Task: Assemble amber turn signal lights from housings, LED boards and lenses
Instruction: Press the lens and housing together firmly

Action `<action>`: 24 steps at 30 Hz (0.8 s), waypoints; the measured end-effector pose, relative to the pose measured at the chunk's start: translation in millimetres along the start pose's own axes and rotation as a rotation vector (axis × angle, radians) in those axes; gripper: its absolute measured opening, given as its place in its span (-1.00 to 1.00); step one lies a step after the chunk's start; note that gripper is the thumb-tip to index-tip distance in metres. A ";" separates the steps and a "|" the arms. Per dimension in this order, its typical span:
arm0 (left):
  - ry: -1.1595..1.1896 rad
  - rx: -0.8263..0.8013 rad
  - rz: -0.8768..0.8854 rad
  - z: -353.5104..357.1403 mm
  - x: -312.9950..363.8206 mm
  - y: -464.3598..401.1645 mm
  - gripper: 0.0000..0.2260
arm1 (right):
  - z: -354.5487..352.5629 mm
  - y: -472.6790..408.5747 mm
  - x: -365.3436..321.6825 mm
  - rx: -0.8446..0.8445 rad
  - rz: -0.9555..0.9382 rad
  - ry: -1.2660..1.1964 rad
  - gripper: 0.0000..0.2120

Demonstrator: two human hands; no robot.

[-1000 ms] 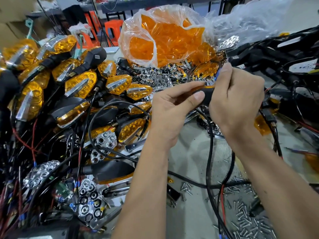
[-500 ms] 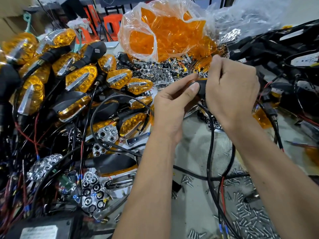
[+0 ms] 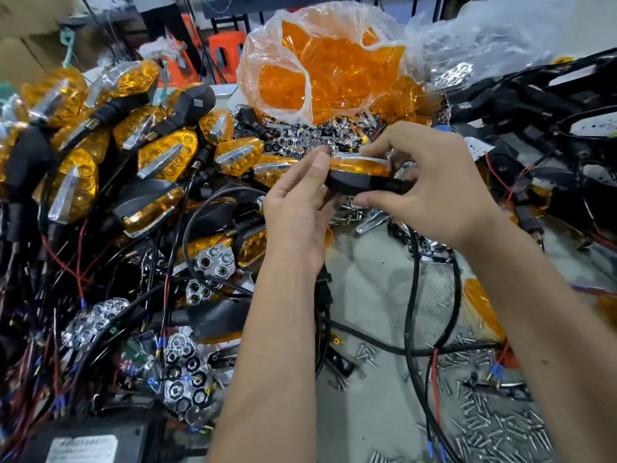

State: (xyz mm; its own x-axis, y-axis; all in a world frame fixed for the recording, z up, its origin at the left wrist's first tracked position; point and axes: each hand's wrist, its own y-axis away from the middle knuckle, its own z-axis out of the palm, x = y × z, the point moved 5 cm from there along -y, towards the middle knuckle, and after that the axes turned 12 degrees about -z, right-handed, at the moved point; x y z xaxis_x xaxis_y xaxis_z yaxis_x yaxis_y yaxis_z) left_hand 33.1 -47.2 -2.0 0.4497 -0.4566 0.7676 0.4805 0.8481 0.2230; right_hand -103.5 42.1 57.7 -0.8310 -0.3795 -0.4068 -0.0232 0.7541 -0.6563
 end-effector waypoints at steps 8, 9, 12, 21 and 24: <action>-0.068 0.082 0.034 0.0 -0.2 -1.5 -0.83 | 6.8 0.3 -1.6 -0.014 -0.070 0.063 -0.56; -0.081 0.070 0.043 2.2 -1.0 -0.8 -0.85 | 7.8 1.2 -0.1 -0.019 -0.066 0.071 -0.55; -0.108 0.094 0.041 5.6 -2.2 0.4 -0.89 | 9.0 3.4 3.6 -0.027 -0.052 0.119 -0.54; -0.251 0.046 0.143 5.9 12.1 2.4 -0.75 | 19.9 4.6 8.3 -0.045 0.359 -0.581 -0.62; -0.305 -0.105 0.068 7.9 12.2 4.4 -0.70 | 26.6 10.3 4.6 -0.118 0.533 -0.956 -0.55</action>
State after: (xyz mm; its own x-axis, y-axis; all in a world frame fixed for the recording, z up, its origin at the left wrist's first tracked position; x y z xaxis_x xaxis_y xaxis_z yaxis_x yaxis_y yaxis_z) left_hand 34.7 -47.0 13.1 0.2448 -0.2850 0.9268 0.5392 0.8344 0.1142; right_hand -92.8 33.9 32.2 0.0215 -0.2104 -0.9774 0.1157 0.9716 -0.2066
